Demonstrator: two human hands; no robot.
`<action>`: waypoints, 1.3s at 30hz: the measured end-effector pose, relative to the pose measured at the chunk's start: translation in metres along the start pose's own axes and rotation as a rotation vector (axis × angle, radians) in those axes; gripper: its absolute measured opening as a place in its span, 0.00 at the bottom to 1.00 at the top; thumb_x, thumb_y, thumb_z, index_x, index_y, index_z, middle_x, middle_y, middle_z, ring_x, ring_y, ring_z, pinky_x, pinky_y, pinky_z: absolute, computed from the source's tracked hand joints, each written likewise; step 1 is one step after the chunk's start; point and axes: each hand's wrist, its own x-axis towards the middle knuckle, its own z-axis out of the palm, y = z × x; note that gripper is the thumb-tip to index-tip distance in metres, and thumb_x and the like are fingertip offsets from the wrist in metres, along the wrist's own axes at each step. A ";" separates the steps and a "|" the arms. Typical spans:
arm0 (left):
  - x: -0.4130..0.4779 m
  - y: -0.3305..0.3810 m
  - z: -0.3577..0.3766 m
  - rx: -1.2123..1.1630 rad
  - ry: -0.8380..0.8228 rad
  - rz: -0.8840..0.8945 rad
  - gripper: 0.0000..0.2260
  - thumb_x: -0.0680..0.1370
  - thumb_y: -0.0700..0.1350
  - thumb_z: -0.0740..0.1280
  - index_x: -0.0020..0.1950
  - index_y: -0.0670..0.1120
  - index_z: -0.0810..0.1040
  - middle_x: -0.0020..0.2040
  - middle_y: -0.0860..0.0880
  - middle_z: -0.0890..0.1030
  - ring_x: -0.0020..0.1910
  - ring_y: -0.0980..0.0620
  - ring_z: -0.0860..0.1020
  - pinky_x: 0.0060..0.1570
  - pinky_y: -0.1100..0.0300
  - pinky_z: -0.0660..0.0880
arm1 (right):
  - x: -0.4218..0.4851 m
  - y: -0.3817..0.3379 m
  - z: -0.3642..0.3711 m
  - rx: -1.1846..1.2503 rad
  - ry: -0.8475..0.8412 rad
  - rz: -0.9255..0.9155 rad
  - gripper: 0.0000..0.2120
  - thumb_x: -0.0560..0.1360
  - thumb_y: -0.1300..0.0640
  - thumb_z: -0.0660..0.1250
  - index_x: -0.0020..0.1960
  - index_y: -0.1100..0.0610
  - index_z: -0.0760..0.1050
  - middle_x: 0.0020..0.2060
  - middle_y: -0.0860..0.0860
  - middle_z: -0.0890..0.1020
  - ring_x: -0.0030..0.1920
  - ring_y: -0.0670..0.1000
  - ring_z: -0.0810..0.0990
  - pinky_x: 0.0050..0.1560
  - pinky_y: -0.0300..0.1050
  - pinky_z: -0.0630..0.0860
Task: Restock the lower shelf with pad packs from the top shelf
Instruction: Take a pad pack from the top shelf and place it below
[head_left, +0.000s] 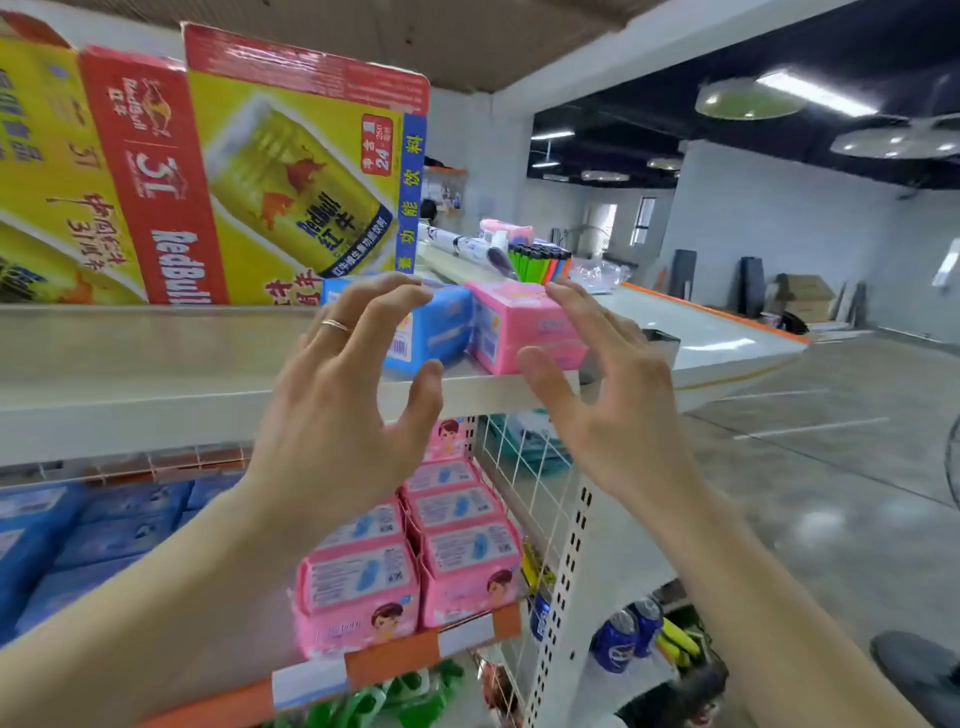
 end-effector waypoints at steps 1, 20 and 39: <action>0.009 -0.004 0.000 0.027 0.004 -0.018 0.21 0.77 0.49 0.62 0.68 0.44 0.73 0.67 0.48 0.74 0.67 0.48 0.73 0.66 0.57 0.69 | 0.011 0.001 0.002 -0.002 -0.008 -0.004 0.32 0.75 0.35 0.62 0.75 0.48 0.68 0.71 0.46 0.73 0.71 0.47 0.69 0.70 0.38 0.63; 0.044 -0.129 -0.003 0.107 -0.033 -0.153 0.21 0.77 0.47 0.65 0.68 0.43 0.72 0.68 0.48 0.73 0.66 0.48 0.72 0.66 0.56 0.69 | 0.116 0.045 0.067 -0.562 -0.373 0.289 0.36 0.73 0.37 0.66 0.77 0.47 0.61 0.70 0.54 0.69 0.68 0.59 0.71 0.66 0.54 0.68; -0.024 -0.071 -0.019 -0.199 -0.104 -0.245 0.22 0.77 0.56 0.64 0.69 0.48 0.70 0.65 0.54 0.76 0.60 0.61 0.76 0.55 0.67 0.74 | 0.006 0.009 0.012 -0.169 0.209 -0.416 0.31 0.68 0.56 0.75 0.71 0.56 0.72 0.60 0.55 0.67 0.61 0.65 0.72 0.60 0.60 0.70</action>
